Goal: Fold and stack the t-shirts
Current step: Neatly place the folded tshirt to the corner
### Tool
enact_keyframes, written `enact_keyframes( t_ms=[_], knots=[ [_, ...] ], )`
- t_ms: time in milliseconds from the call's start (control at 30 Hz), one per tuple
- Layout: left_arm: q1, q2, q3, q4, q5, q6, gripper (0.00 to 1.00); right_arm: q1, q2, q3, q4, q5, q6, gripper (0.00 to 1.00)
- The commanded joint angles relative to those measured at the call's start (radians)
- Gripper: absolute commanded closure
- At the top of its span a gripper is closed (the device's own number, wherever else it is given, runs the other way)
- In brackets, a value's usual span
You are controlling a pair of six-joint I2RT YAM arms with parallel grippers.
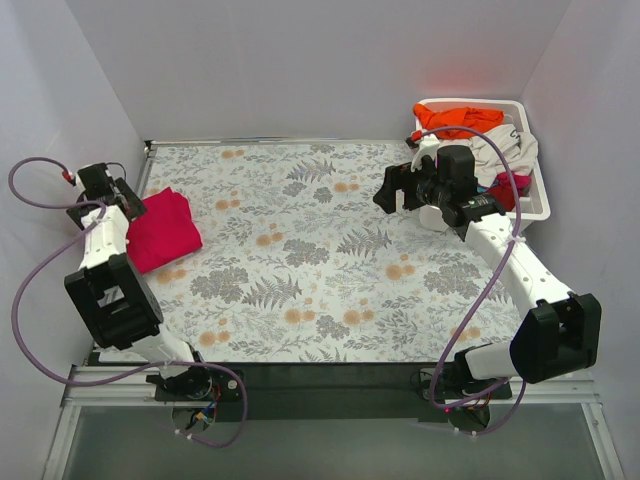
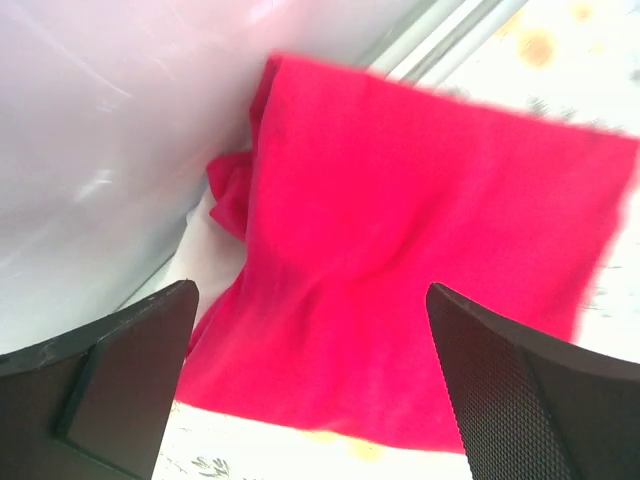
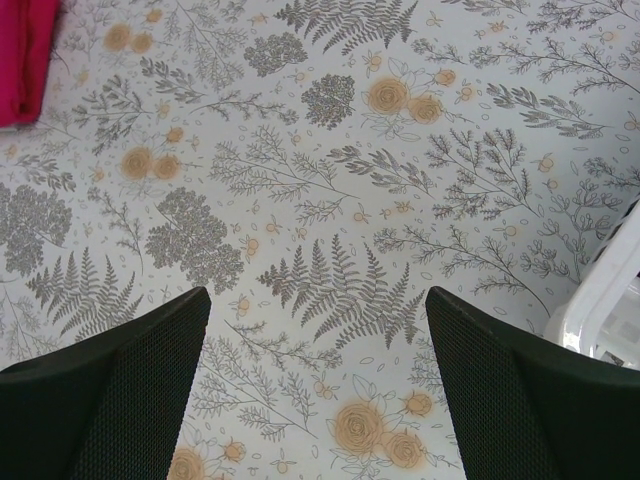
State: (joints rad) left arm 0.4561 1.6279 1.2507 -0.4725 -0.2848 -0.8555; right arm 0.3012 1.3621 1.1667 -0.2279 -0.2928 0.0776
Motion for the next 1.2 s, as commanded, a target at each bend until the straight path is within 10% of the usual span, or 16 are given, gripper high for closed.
enact_keyframes(
  t_ms=[0, 633, 900, 1167],
  knots=[
    [-0.032, -0.166, 0.058, -0.005, -0.031, -0.031, 0.1, -0.005, -0.017, 0.001, 0.044, -0.025, -0.006, 0.19],
    [-0.48, -0.697, -0.164, 0.119, 0.157, -0.286, 0.19, -0.005, -0.06, -0.126, 0.108, 0.17, 0.065, 0.18],
    [-0.759, -0.636, -0.318, 0.336, 0.035, -0.274, 0.2, -0.007, -0.135, -0.234, 0.105, 0.208, 0.087, 0.18],
    [-0.78, -0.553, -0.361, 0.36, 0.052, -0.283, 0.18, -0.007, -0.225, -0.288, 0.082, 0.26, 0.085, 0.18]
  ],
)
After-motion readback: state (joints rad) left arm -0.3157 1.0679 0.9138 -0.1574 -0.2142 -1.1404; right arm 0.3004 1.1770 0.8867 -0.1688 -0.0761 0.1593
